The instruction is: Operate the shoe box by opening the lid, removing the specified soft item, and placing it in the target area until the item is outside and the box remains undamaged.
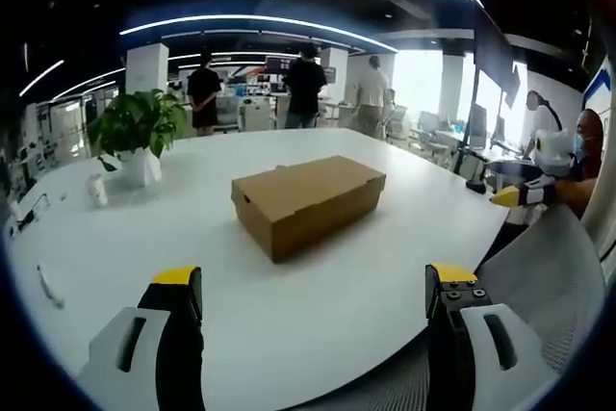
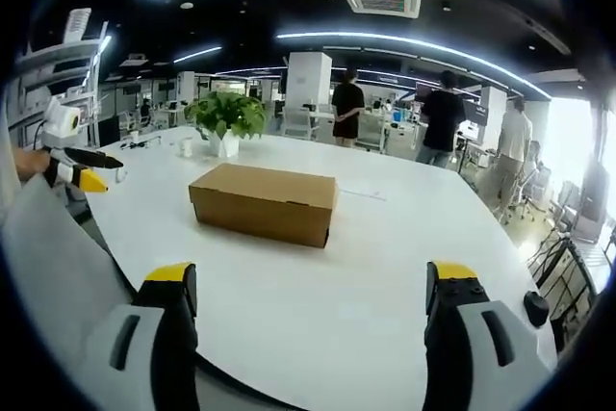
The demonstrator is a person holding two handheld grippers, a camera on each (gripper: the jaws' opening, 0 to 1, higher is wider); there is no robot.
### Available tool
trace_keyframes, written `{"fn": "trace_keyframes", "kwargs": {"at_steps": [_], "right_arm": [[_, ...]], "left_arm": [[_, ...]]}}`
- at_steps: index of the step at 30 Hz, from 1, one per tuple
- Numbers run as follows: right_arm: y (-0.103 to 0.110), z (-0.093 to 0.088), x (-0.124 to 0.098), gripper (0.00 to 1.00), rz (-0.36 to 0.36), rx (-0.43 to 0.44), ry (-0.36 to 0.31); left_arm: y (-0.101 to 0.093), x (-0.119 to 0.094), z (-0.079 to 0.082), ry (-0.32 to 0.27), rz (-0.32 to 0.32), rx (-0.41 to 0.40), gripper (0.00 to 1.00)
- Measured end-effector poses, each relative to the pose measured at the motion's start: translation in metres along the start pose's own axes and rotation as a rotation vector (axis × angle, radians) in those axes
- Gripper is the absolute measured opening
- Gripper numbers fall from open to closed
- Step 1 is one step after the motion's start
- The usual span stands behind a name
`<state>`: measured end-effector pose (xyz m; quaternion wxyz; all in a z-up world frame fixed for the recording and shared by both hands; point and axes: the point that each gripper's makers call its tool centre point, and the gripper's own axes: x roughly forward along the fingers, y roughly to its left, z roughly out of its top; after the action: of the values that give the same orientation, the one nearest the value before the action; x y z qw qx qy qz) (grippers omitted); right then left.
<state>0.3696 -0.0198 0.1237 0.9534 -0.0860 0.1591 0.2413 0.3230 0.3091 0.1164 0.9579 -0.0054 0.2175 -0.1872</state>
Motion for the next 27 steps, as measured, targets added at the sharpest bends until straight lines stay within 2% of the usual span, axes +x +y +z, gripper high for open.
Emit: {"fn": "trace_keyframes", "kwargs": {"at_steps": [6, 14, 21, 27], "right_arm": [[0.001, 0.005, 0.004, 0.94, 0.021, -0.015, 0.011], [0.000, 0.023, 0.016, 0.92, 0.065, -0.033, 0.010], [-0.006, 0.032, 0.033, 0.92, 0.099, -0.059, 0.013], [-0.010, 0.036, 0.057, 0.91, 0.144, -0.098, 0.020]], "left_arm": [[0.002, 0.000, 0.003, 0.013, 0.002, 0.010, 1.00], [0.013, 0.007, 0.016, 0.026, 0.010, 0.021, 1.00], [0.024, 0.022, 0.026, 0.029, 0.014, 0.034, 1.00], [0.026, 0.047, 0.030, 0.036, -0.013, 0.015, 1.00]]}}
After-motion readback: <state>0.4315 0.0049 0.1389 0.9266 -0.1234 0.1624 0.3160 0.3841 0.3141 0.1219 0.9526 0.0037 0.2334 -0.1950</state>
